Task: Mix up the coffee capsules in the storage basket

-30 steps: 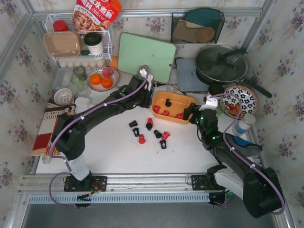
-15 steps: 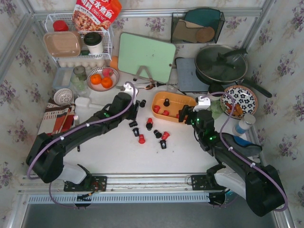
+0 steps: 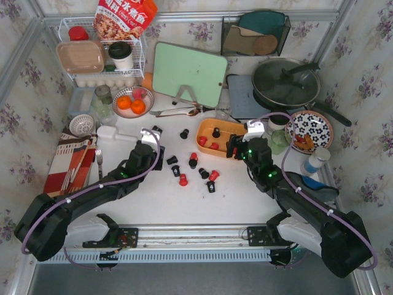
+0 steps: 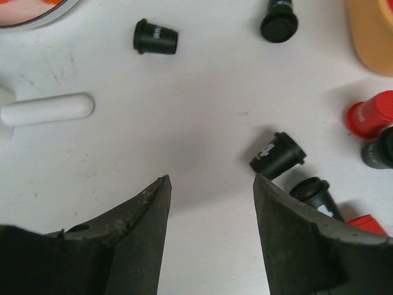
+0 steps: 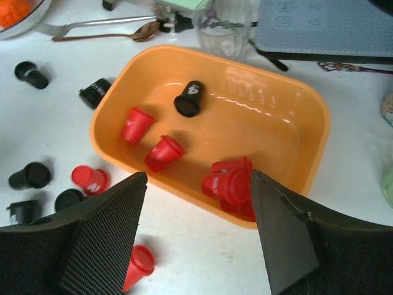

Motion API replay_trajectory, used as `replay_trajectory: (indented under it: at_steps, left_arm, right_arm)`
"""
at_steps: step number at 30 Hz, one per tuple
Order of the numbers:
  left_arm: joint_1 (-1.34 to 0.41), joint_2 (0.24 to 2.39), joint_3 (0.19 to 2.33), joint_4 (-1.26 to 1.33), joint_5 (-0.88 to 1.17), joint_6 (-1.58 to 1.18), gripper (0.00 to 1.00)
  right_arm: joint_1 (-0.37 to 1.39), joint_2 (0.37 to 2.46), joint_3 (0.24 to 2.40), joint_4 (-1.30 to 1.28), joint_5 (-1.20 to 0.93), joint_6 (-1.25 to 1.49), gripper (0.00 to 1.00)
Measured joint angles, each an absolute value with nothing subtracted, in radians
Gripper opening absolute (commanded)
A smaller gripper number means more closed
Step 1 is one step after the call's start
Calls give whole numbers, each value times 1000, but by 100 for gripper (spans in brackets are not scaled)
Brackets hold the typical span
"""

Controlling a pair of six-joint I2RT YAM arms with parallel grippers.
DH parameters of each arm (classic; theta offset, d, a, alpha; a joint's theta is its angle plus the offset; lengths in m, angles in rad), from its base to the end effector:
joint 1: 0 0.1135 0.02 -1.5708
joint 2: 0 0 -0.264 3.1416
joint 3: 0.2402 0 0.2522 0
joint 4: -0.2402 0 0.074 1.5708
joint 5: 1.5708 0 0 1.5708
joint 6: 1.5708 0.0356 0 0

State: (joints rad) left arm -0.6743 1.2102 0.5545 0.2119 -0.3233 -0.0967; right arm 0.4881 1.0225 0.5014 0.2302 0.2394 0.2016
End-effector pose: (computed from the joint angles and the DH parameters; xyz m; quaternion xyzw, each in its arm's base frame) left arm 0.2062 -0.1503 0.2125 0.1552 0.8243 -0.0722 0.5397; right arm 0.2060 0.0998 0.2377 -0.0431 0.7984 0.1103 0.5904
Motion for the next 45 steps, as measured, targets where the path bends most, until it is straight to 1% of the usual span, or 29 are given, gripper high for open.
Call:
replay_trajectory:
  at_steps: [4, 9, 15, 22, 31, 37, 45]
  left_arm:
    - [-660, 1162, 462, 269, -348, -116, 61]
    - [-646, 1123, 381, 301, -363, -165, 61]
    - [-643, 1164, 339, 367, -387, -224, 61]
    - [-642, 1193, 343, 398, -404, -249, 64]
    - [-640, 1231, 372, 398, -410, -264, 73]
    - [-633, 1241, 384, 396, -414, -268, 76]
    - [-632, 1266, 414, 369, -414, -271, 76]
  right_arm:
    - [573, 1034, 535, 173, 280, 213, 74]
    - [657, 1071, 566, 94, 323, 302, 72]
    - [744, 1114, 594, -6, 382, 434, 68]
    - [765, 1156, 570, -67, 401, 561, 64]
    - [785, 1266, 555, -86, 378, 664, 63]
    - [794, 1330, 556, -69, 368, 698, 61]
    - [815, 1376, 569, -62, 368, 704, 55]
